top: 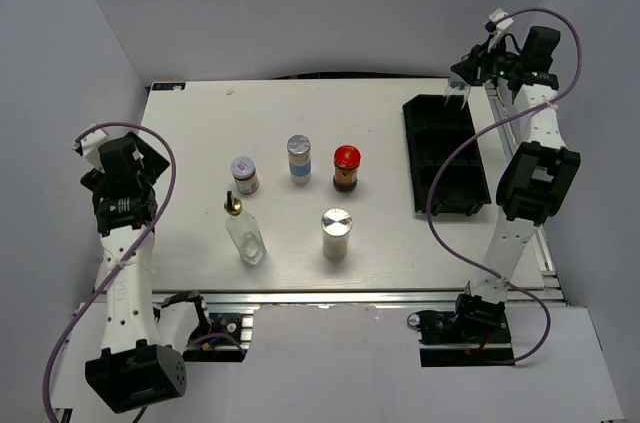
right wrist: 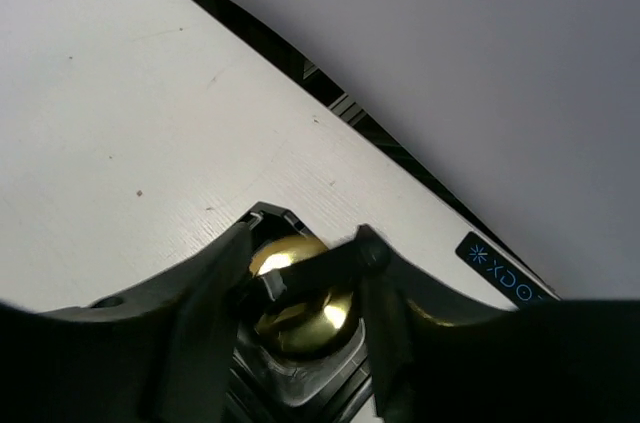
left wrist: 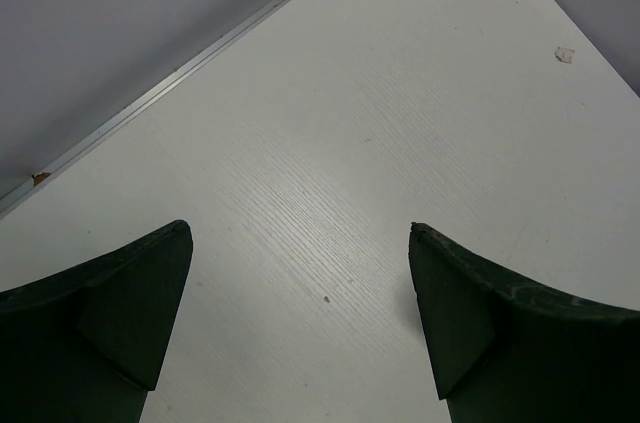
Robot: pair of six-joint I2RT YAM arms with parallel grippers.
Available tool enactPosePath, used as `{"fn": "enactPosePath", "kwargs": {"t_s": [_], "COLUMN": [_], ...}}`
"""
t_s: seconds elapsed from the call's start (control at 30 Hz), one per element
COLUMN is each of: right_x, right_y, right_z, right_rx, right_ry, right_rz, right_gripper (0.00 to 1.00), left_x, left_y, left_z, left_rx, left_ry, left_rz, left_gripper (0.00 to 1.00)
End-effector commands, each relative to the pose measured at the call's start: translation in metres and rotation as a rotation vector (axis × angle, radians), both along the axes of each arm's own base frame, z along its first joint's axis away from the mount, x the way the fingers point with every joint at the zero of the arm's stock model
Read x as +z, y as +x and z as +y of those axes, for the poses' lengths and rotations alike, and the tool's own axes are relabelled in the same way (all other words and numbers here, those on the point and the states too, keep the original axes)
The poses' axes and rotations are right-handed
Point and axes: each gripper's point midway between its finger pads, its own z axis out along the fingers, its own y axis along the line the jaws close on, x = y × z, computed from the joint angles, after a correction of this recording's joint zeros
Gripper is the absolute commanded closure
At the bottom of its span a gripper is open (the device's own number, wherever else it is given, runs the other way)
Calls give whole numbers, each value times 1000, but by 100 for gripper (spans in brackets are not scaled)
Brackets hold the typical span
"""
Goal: Organize the condiment bottles
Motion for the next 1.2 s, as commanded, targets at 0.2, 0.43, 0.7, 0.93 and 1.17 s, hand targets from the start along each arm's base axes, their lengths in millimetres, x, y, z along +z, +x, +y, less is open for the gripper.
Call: {"fn": "enactPosePath", "kwargs": {"t_s": [0.2, 0.43, 0.7, 0.93, 1.17], "right_x": [43, 71, 123, 163, 153], "right_y": [-5, -14, -42, -91, -194], "right_z": [-7, -6, -7, 37, 192], "right_rx": [-47, -71, -122, -38, 301], "right_ry": [-42, -41, -67, -57, -85], "right_rz": [-137, -183, -261, -260, -284], "right_gripper": [15, 10, 11, 11, 11], "left_x": [21, 32, 38, 30, 16], "left_y": [7, 0, -7, -8, 5], "left_z": [-6, -6, -3, -2, -16], "left_rx": [-36, -24, 13, 46, -76], "left_ry": [-10, -7, -11, -37, -56], "left_rz": [-45, -52, -76, -81, -14], "left_gripper": [2, 2, 2, 2, 2]}}
